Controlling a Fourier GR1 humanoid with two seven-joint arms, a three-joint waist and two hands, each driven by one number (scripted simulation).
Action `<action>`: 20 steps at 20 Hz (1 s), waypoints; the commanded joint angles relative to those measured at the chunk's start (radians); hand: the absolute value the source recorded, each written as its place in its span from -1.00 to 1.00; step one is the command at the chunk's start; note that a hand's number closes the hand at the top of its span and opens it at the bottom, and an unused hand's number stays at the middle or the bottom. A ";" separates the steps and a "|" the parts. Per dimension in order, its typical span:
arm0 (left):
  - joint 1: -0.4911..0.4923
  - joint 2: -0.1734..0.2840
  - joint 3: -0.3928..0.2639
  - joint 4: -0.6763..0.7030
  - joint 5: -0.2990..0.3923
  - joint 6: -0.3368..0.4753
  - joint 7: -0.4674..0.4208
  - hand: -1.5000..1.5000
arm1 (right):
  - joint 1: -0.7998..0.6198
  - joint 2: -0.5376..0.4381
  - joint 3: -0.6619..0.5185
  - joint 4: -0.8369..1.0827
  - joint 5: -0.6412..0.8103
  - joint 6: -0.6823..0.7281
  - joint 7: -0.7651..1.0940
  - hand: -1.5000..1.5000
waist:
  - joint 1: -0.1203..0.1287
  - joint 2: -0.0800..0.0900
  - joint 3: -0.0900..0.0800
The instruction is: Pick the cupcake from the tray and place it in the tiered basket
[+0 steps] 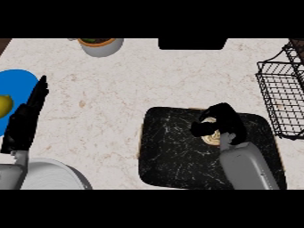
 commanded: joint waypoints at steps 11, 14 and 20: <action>-0.043 -0.009 -0.031 -0.018 -0.006 -0.028 -0.025 0.00 | -0.384 -0.307 -0.475 0.290 0.389 -0.334 0.196 1.00 | 0.104 0.065 -0.004; -0.068 -0.016 -0.035 -0.019 -0.007 -0.028 -0.032 0.00 | -0.444 -0.385 -0.488 0.332 0.539 -0.363 0.206 1.00 | 0.127 0.072 -0.007; -0.107 -0.016 -0.053 -0.011 -0.015 -0.044 -0.013 0.00 | -0.577 -0.495 -0.518 0.427 0.796 -0.360 0.264 1.00 | 0.154 0.070 -0.006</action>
